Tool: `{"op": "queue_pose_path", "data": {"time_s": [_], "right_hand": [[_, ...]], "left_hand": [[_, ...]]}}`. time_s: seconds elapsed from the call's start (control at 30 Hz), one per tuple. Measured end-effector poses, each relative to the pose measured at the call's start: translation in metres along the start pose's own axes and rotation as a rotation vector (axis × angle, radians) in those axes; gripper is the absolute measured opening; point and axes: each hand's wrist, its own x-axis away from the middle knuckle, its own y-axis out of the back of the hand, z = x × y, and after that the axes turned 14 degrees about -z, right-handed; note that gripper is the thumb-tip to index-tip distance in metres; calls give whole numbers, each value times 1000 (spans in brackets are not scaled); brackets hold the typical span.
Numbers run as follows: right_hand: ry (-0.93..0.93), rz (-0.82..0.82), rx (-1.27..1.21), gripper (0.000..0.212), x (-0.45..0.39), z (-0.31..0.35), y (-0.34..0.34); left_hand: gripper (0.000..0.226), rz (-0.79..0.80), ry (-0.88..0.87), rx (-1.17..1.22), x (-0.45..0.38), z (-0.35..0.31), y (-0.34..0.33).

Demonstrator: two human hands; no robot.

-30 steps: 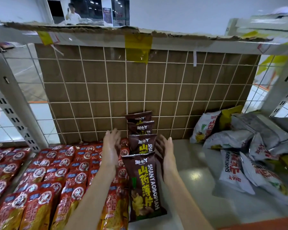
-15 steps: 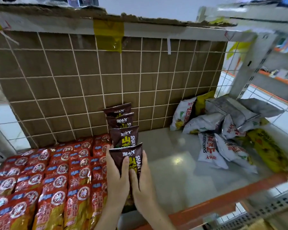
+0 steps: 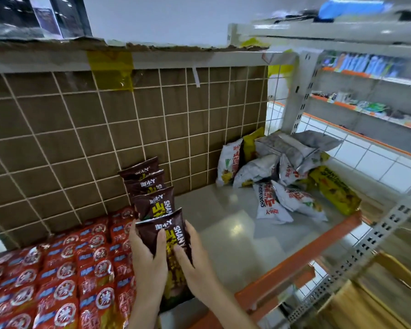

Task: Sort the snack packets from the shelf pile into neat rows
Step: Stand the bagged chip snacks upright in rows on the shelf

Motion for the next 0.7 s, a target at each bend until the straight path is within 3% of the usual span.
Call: {"op": "queue_pose_path", "data": {"time_s": [0.07,0.17,0.33,0.47,0.57,0.7], "right_hand": [[-29,-92,34,48,-5,2,24],[-9,-300,121,39,-25,11,82],[127,-535,656,27,-83,4,160],[20,-432,996,38,-134,-15,191],[15,-315,1076,35,-165,-21,197],[61,-304,943,31,-190,-21,196]], "left_hand": [[66,-56,-65,42,-2,-14,10],[71,-75,-348,29,-2,-47,9],[64,218,-734,-208,-11,-84,-58],[63,339,-866,-467,-16,-91,-139],[58,358,-782,-553,-26,-88,-189],[69,349,-391,-524,-53,-89,-233]]}}
